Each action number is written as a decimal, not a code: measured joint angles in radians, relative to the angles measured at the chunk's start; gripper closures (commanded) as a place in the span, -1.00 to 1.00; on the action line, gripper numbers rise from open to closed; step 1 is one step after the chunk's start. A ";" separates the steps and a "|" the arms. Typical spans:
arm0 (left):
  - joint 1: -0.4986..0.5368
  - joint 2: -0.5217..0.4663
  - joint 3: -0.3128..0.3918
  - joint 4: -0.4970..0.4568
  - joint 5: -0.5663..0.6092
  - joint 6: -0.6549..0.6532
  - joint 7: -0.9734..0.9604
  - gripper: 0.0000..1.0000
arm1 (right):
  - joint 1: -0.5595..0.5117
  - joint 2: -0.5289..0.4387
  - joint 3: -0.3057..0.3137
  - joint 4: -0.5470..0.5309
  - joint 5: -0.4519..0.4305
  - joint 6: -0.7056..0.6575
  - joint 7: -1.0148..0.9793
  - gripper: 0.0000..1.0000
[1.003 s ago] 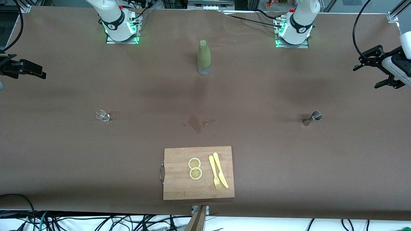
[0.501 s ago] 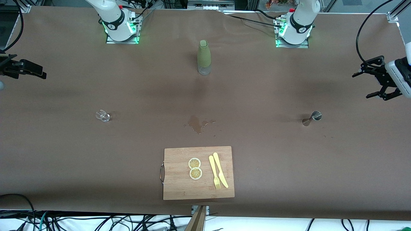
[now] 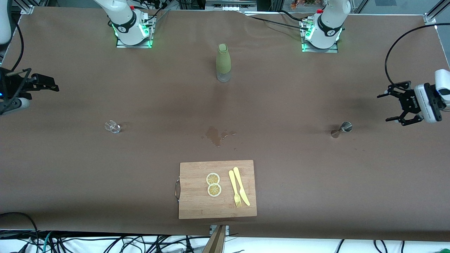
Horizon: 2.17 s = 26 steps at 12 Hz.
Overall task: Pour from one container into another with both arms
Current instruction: 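Lower the left gripper to the steel jigger while the right gripper lowers to the glass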
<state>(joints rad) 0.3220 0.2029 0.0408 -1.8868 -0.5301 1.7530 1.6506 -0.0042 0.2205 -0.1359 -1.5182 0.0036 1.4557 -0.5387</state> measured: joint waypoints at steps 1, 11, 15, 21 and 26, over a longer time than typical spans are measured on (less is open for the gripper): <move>0.009 0.023 0.000 -0.007 -0.029 0.010 0.057 -1.00 | -0.017 0.032 0.000 0.000 0.013 0.004 -0.083 -1.00; 0.105 0.236 0.000 -0.026 -0.267 0.022 0.298 -1.00 | -0.249 0.302 -0.007 -0.003 0.498 0.113 -0.932 -1.00; 0.105 0.290 -0.003 -0.028 -0.339 0.023 0.420 -1.00 | -0.344 0.428 -0.009 -0.045 0.788 0.111 -1.308 -1.00; 0.124 0.385 -0.003 -0.050 -0.469 0.023 0.692 -1.00 | -0.368 0.538 -0.007 -0.075 0.972 0.114 -1.492 -1.00; 0.128 0.448 -0.003 -0.055 -0.572 0.003 0.798 -1.00 | -0.368 0.595 -0.005 -0.120 1.034 0.136 -1.846 -1.00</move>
<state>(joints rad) 0.4501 0.6513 0.0376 -1.9414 -1.1026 1.7556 2.4487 -0.3722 0.8152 -0.1411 -1.6379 1.0373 1.5921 -2.3850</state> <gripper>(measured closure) 0.000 0.000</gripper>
